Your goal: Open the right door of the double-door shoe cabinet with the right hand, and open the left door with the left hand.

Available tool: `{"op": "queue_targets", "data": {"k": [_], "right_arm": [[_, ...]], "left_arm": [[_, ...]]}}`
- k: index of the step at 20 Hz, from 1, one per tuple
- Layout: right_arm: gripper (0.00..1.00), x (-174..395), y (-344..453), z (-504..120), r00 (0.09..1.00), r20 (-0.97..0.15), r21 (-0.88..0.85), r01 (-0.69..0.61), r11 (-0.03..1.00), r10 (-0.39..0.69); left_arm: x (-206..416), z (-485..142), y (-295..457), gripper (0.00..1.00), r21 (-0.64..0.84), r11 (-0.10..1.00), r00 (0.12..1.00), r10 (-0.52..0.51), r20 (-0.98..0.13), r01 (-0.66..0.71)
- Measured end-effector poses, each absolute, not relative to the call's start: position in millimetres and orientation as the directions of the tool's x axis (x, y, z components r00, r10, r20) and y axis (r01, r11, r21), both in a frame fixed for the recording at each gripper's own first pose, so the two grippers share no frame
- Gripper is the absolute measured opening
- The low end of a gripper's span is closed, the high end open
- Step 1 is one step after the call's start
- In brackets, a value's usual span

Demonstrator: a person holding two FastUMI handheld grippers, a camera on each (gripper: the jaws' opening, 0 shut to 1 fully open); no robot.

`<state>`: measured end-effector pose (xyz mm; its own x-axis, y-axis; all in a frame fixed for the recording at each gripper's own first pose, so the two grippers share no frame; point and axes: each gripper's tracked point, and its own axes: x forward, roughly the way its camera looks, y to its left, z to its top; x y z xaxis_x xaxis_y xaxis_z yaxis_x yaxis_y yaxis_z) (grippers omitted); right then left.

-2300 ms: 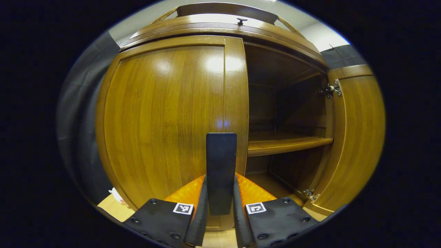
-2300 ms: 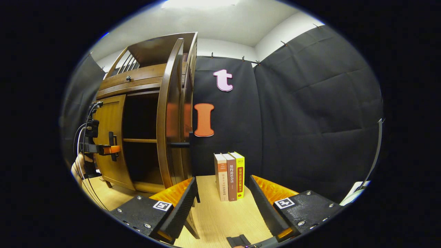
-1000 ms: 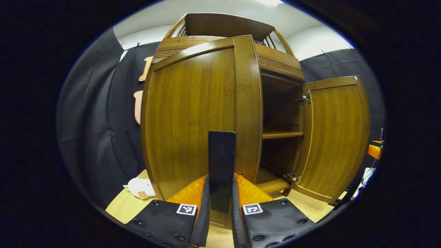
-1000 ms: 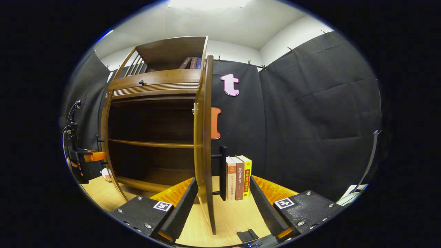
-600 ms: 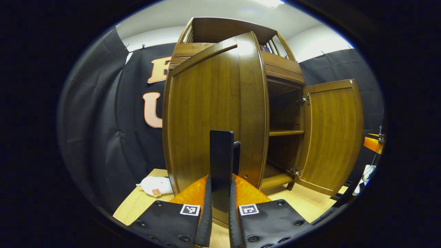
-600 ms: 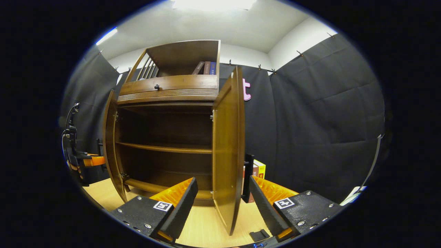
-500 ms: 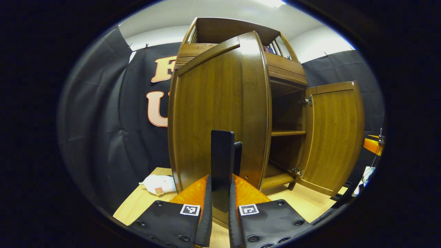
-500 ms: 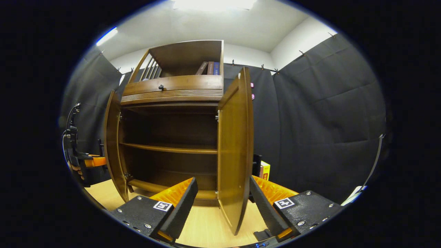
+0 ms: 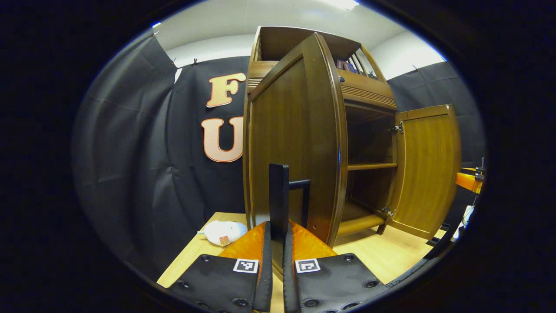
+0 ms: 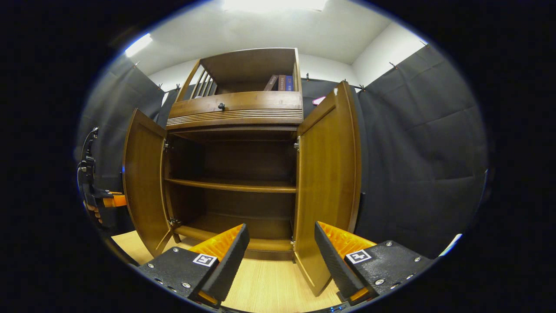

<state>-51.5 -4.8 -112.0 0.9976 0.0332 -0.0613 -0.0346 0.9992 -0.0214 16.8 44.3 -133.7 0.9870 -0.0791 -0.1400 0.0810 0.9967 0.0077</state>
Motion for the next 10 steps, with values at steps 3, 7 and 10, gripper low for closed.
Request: {"op": "queue_targets", "data": {"k": [3,7,10], "right_arm": [[0.92,-47,8,-116,0.996,-0.072,-0.018,-0.057,0.998,0.056],[0.92,-42,25,-117,0.994,-0.074,-0.021,-0.078,0.997,0.076],[0.92,-40,36,-118,0.993,-0.074,-0.016,-0.094,0.995,0.092]], "left_arm": [[16,-130,56,0.17,0.011,0.997,0.986,-0.078,-0.148,0.080],[11,-128,79,0.17,0.008,0.997,0.987,-0.071,-0.143,0.073],[9,-127,97,0.16,-0.002,0.998,0.989,-0.056,-0.136,0.056]]}}
